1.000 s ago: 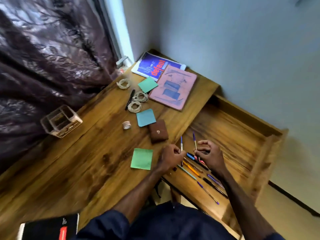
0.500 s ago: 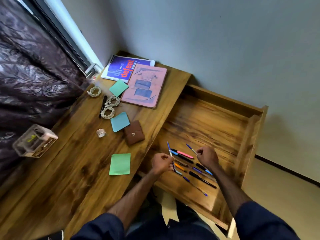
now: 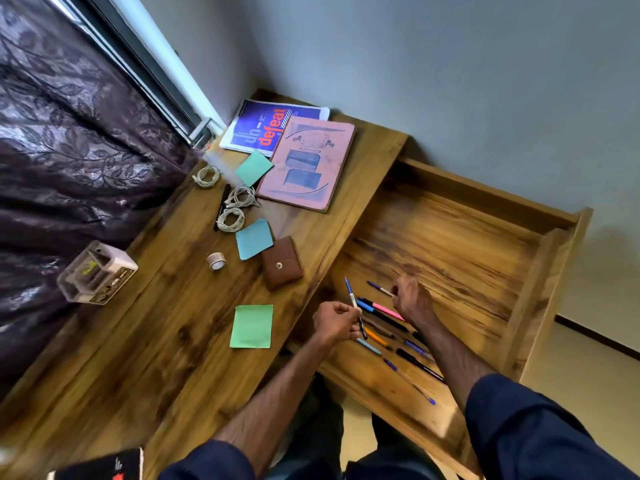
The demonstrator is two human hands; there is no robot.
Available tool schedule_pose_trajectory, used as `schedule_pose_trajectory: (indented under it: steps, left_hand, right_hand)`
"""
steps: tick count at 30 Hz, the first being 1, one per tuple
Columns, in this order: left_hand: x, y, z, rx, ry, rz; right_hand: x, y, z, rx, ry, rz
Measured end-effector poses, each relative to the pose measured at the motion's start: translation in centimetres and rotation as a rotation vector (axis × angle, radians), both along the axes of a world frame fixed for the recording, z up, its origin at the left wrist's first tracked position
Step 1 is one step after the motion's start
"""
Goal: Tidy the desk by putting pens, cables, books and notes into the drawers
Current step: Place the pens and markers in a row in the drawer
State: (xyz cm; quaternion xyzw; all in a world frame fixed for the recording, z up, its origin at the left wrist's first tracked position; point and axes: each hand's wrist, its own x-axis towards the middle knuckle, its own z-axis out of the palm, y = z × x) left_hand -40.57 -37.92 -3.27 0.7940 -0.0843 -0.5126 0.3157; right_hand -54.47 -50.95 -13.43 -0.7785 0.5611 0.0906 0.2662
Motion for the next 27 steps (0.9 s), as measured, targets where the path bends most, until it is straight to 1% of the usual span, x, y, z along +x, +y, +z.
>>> schedule_pose_trajectory:
  steps: [2,4,5,7,8,9,11,13,17,19,21,23,25,27]
  left_hand:
    - [-0.1,-0.3,-0.2,0.001,-0.031,-0.023]
    - [-0.5,-0.9,-0.5,0.004,-0.091,-0.078]
    - [-0.8,-1.2,-0.7,0.003,-0.135,-0.120]
    - [-1.6,-1.9,-1.0,-0.016,-0.214,-0.211]
    - [-2.1,-2.2,-1.3,-0.023,-0.248,-0.255]
    - [-2.7,-2.5,-1.3,-0.031,-0.287,-0.313]
    - [-3.9,-3.1,-1.0,-0.069,-0.366,-0.427]
    - [-5.0,-3.8,-0.9,-0.135,-0.402,-0.511]
    - [-6.8,-4.7,-1.0,-0.204,-0.391,-0.667]
    - [-7.2,-5.0,-1.3,-0.229,-0.357,-0.701]
    - [-7.7,-5.1,-1.4,-0.224,-0.319,-0.734]
    - [-7.8,-5.1,-1.7,-0.181,-0.298,-0.755]
    - [-7.5,-4.8,-2.0,-0.138,-0.324,-0.793]
    - [-6.8,-4.4,-2.5,-0.115,-0.357,-0.823]
  right_hand:
    - [-0.2,0.1,0.7,-0.021,-0.073,-0.044]
    - [-0.6,0.5,2.5,0.001,-0.244,-0.157]
    - [-0.9,0.9,3.4,0.055,-0.364,-0.224]
    - [-1.7,1.9,5.4,0.274,-0.560,-0.320]
    - [-2.1,2.4,6.1,0.372,-0.614,-0.339]
    - [-2.7,2.8,6.4,0.424,-0.652,-0.349]
    - [-4.0,3.1,6.9,0.456,-0.705,-0.383]
    - [-5.4,2.7,7.5,0.466,-0.736,-0.431]
    - [-7.4,1.9,8.1,0.465,-0.735,-0.480]
    - [-8.0,1.6,7.7,0.450,-0.709,-0.489]
    - [-8.5,1.3,6.9,0.381,-0.647,-0.461]
    - [-8.9,1.0,5.8,0.217,-0.490,-0.380]
    - [-9.3,0.6,4.6,0.045,-0.245,-0.249]
    - [-9.9,0.4,3.5,-0.020,-0.051,-0.149]
